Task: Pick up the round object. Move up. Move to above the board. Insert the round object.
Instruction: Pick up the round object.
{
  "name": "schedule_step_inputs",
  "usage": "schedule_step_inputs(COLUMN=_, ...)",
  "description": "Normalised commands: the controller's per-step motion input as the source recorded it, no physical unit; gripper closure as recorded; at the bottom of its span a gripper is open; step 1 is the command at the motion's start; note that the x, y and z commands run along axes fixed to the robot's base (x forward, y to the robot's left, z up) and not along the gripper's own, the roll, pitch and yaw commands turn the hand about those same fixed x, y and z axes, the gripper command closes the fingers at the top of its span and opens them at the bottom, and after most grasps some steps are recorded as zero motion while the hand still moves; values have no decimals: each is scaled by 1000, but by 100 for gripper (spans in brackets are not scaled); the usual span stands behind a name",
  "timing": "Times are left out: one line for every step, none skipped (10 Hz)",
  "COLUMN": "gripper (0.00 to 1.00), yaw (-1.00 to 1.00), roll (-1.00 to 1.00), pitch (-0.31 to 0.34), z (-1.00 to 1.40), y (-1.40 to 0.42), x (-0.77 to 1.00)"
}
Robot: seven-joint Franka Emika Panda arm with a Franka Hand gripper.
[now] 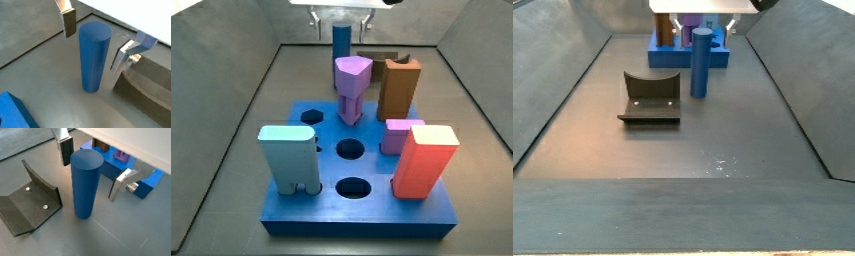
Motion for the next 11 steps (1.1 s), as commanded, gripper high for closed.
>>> schedule_step_inputs(gripper=0, yaw=0, roll=0, pitch=0, z=0, y=0, x=0)
schedule_step_inputs(gripper=100, yaw=0, roll=0, pitch=0, z=0, y=0, x=0)
schedule_step_inputs(gripper=100, yaw=0, roll=0, pitch=0, z=0, y=0, x=0)
schedule_step_inputs(gripper=100, yaw=0, roll=0, pitch=0, z=0, y=0, x=0)
schedule_step_inputs(gripper=100, yaw=0, roll=0, pitch=0, z=0, y=0, x=0)
schedule_step_inputs(gripper=100, yaw=0, roll=0, pitch=0, z=0, y=0, x=0)
schedule_step_inputs(gripper=100, yaw=0, roll=0, pitch=0, z=0, y=0, x=0)
schedule_step_inputs(gripper=100, yaw=0, roll=0, pitch=0, z=0, y=0, x=0)
schedule_step_inputs(gripper=100, yaw=0, roll=0, pitch=0, z=0, y=0, x=0)
schedule_step_inputs(gripper=100, yaw=0, roll=0, pitch=0, z=0, y=0, x=0)
schedule_step_inputs(gripper=100, yaw=0, roll=0, pitch=0, z=0, y=0, x=0)
